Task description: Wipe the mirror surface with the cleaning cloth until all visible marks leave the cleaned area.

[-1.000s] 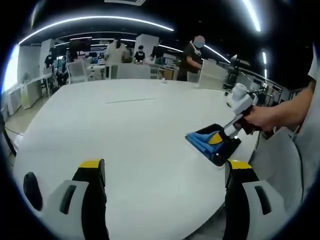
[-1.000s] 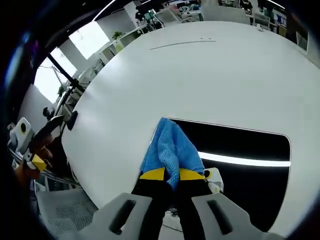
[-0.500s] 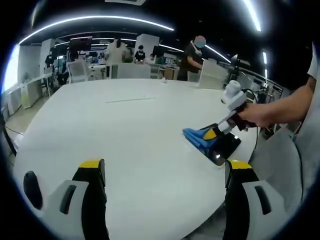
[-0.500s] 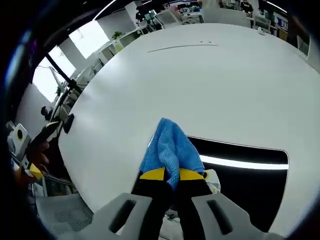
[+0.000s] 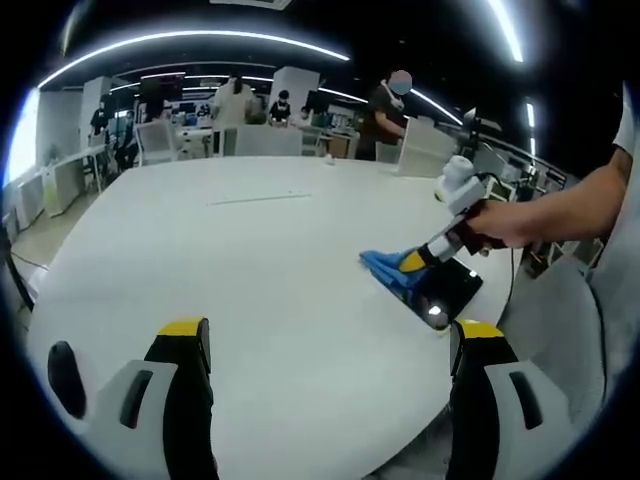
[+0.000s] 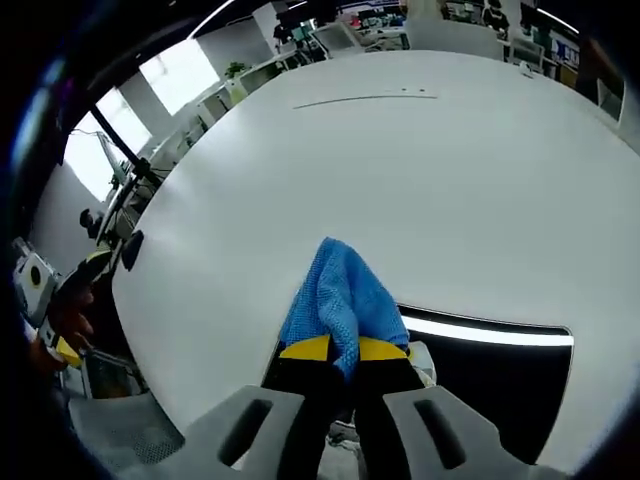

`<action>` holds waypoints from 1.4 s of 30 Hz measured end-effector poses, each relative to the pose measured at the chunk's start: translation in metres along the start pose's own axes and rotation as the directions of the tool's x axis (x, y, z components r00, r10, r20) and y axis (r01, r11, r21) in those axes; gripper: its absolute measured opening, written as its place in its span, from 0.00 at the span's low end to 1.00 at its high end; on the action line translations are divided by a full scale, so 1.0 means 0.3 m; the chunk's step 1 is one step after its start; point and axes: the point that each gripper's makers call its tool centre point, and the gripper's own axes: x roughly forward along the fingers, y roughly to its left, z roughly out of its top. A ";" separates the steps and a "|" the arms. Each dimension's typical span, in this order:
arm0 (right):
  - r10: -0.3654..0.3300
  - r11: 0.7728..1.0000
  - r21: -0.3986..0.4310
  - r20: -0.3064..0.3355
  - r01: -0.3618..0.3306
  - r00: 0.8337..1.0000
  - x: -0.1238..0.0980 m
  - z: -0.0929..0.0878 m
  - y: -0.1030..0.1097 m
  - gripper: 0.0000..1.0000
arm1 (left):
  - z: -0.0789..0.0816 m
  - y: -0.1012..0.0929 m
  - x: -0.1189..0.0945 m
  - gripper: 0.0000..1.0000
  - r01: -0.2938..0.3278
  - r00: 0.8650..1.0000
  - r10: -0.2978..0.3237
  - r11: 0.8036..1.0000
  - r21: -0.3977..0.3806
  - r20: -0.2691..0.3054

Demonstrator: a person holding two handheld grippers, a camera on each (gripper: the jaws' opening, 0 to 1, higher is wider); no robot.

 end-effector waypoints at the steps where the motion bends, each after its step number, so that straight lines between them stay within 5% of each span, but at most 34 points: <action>1: 0.000 1.000 0.000 0.001 0.000 1.000 0.001 0.002 -0.001 0.02 | 0.000 0.001 0.000 0.99 0.000 1.000 0.000 1.000 0.000 0.000; 42: -0.016 1.000 -0.007 0.006 0.016 1.000 -0.025 0.004 -0.037 0.02 | 0.022 0.004 0.005 0.99 0.004 1.000 -0.004 1.000 0.019 -0.005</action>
